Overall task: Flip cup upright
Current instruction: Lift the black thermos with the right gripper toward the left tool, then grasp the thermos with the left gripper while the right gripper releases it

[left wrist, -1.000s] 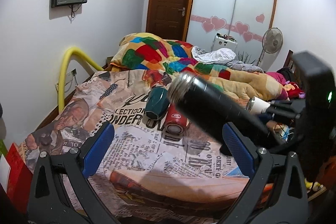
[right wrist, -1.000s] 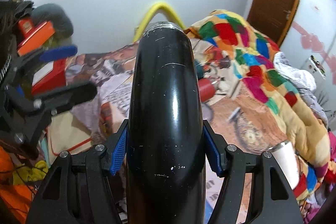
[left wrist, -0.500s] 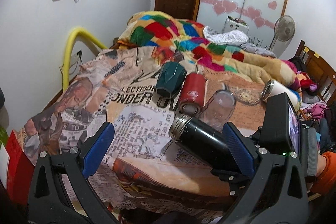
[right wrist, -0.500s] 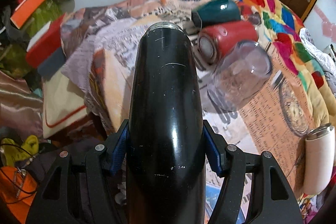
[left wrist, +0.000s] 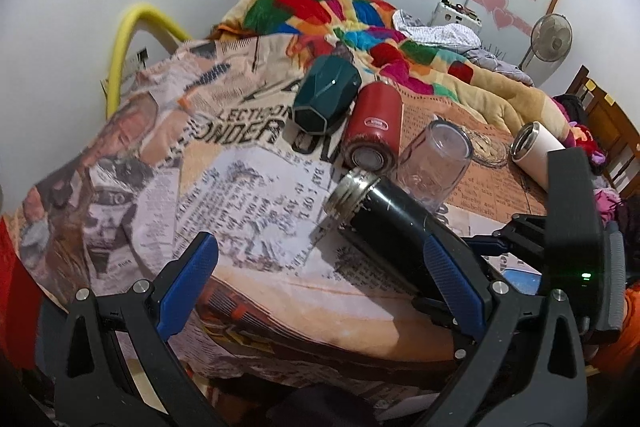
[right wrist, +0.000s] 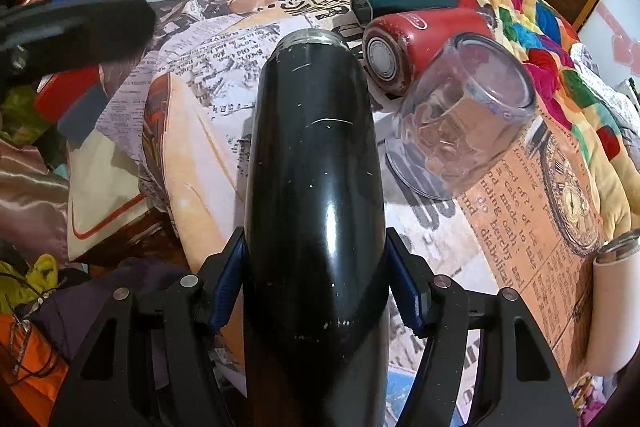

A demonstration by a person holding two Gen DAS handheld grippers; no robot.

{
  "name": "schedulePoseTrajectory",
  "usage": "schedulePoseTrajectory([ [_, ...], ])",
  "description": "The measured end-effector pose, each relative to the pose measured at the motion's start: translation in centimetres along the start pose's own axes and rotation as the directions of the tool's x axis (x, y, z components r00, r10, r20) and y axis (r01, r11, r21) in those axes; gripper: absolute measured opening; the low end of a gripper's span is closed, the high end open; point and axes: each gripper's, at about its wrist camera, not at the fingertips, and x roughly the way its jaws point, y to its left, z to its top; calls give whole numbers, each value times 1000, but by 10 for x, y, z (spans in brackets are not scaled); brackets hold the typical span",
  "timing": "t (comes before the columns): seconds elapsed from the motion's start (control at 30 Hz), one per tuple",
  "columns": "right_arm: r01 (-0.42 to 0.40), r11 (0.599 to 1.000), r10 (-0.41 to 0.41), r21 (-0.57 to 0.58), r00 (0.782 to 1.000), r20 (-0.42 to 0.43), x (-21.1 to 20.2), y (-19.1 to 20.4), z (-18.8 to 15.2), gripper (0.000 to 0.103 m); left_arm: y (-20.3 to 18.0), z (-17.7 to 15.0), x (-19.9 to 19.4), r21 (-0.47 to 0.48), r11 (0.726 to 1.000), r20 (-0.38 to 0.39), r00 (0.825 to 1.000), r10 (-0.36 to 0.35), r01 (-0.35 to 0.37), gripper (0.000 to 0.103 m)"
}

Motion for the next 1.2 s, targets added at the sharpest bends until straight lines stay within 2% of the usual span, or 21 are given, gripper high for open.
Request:
schedulePoseTrajectory([
  [0.2, 6, 999, -7, 41, 999, 31, -24, -1, -10, 62, -6, 0, 6, -44, 998, -35, 998, -52, 51, 103],
  [0.4, 66, 989, -80, 129, 991, 111, -70, -13, -33, 63, -20, -1, 27, -88, 988, -115, 984, -134, 124, 103],
  [0.47, 89, 979, -116, 182, 983, 143, -87, -20, -39, 66, -24, -3, 40, -118, 983, -156, 975, -159, 141, 103],
  [0.53, 117, 964, -162, 240, 971, 176, -104, -26, -47, 71, -27, -7, 51, -146, 979, -193, 966, -172, 145, 98],
  [0.63, 137, 939, -211, 316, 954, 212, -122, -32, -58, 73, -30, -12, 65, -188, 972, -234, 955, -180, 137, 94],
  [0.73, 162, 919, -257, 360, 938, 234, -132, -30, -68, 74, -31, -16, 75, -217, 972, -252, 957, -146, 92, 92],
  [0.83, 150, 912, -259, 381, 933, 250, -135, -27, -76, 75, -29, -18, 84, -247, 968, -268, 958, -98, 30, 83],
  [0.93, 128, 904, -251, 408, 931, 264, -137, -25, -82, 75, -28, -18, 88, -257, 966, -263, 962, -73, 4, 76],
  [1.1, 89, 892, -233, 443, 930, 283, -140, -24, -90, 75, -33, -16, 84, -228, 974, -248, 967, -58, 0, 67],
  [1.2, 100, 885, -251, 455, 926, 284, -141, -23, -92, 75, -44, -12, 68, -171, 985, -202, 978, -50, 15, 63],
])
